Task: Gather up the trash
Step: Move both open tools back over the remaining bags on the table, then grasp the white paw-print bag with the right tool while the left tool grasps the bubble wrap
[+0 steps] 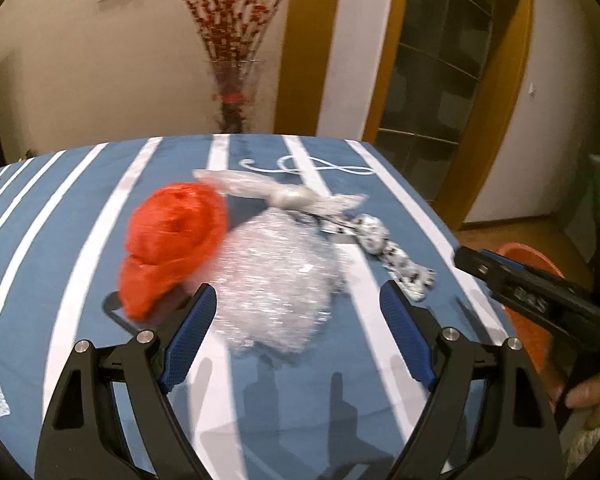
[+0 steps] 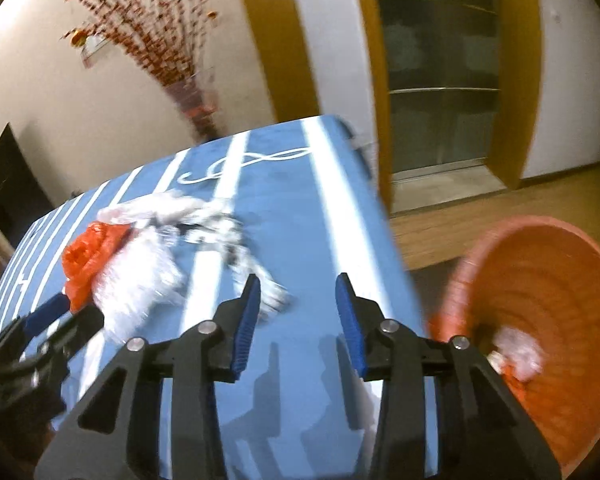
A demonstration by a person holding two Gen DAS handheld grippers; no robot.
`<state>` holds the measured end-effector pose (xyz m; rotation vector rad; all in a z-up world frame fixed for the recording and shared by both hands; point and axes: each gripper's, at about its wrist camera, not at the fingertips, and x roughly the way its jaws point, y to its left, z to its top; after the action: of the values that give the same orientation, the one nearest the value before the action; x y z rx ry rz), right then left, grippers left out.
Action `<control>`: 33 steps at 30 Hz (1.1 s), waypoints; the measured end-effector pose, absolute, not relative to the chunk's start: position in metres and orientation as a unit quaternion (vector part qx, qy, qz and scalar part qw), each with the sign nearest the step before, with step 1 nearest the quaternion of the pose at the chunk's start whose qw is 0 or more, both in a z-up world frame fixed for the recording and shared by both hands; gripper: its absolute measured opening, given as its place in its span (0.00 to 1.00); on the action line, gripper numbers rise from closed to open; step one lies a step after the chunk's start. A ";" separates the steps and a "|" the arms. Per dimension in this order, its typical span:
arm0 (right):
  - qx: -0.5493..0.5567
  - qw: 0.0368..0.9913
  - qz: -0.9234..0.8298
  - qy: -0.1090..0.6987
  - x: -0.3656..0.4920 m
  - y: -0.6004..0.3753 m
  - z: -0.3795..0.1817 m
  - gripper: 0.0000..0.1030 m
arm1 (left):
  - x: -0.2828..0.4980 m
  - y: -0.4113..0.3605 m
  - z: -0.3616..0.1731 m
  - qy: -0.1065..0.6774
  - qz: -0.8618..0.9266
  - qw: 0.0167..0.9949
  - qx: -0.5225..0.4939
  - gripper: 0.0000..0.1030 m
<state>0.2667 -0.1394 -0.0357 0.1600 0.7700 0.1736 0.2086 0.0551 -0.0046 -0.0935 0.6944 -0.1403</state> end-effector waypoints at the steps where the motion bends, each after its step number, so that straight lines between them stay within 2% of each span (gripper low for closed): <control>1: 0.075 0.918 0.093 0.377 0.274 -0.132 -0.036 0.33 | 0.209 0.059 -0.006 0.340 -0.066 0.937 -0.047 0.80; 11: 0.058 0.904 0.112 0.409 0.322 -0.093 -0.055 0.30 | 0.216 0.081 -0.015 0.347 -0.056 0.934 -0.054 0.80; 20: 0.045 0.901 0.111 0.418 0.323 -0.096 -0.065 0.13 | 0.222 0.071 -0.018 0.352 -0.067 0.932 -0.050 0.80; 29: 0.065 0.901 0.099 0.417 0.301 -0.125 -0.067 0.12 | 0.240 0.044 -0.032 0.383 -0.067 0.921 -0.017 0.80; 33: 0.071 0.901 0.097 0.417 0.296 -0.132 -0.066 0.12 | 0.251 0.040 -0.041 0.409 -0.061 0.910 -0.017 0.68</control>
<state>0.2958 -0.1319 -0.0665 0.1459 0.8620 0.2001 0.2514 0.0403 -0.0408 -0.0350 0.8443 -0.1256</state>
